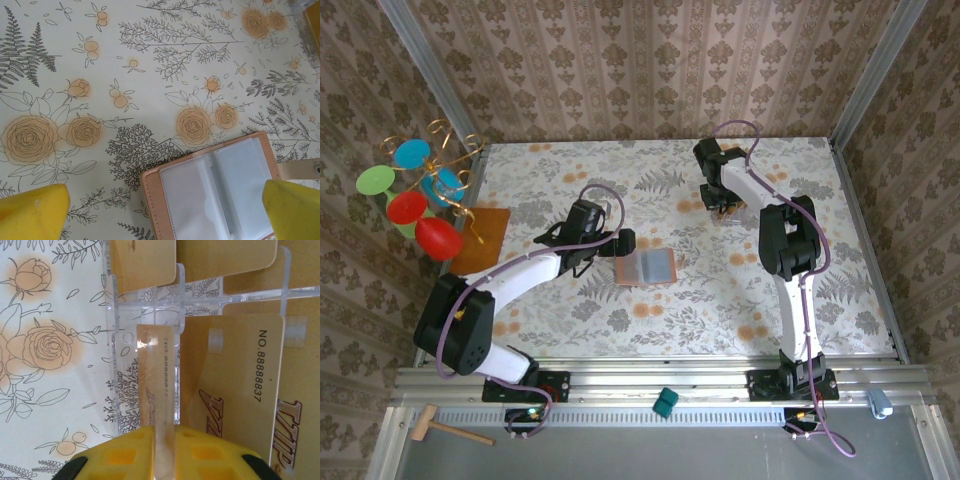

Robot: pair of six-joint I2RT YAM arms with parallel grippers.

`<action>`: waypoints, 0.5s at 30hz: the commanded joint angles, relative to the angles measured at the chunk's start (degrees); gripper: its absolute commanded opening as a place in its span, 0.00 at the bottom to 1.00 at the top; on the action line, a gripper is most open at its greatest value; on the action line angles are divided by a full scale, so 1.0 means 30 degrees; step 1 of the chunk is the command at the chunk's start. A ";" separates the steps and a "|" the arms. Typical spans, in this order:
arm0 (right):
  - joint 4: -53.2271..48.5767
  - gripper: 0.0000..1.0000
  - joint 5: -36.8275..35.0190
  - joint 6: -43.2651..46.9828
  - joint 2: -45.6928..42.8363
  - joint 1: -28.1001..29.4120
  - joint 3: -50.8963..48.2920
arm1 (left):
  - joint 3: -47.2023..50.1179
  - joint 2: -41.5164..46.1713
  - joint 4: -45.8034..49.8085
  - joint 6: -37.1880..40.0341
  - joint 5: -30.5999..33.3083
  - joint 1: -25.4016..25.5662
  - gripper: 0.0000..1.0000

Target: Put the credit cards into the card holder

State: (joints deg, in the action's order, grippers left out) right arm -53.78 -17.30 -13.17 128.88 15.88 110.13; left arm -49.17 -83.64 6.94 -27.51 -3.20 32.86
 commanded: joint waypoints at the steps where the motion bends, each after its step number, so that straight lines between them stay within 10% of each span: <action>1: 0.0074 0.16 0.0274 0.0192 -0.0131 -0.0109 -0.0154 | -0.0045 -0.0165 -0.0262 -0.0426 -0.0193 -0.0056 1.00; 15: -0.0313 0.00 0.0960 0.0641 -0.1213 -0.0217 0.0036 | -0.0266 -0.0390 -0.0288 -0.0294 -0.0310 0.0003 1.00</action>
State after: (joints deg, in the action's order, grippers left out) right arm -53.32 -14.94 -12.12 128.57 15.88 110.13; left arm -49.17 -83.70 6.83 -27.51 -3.29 32.91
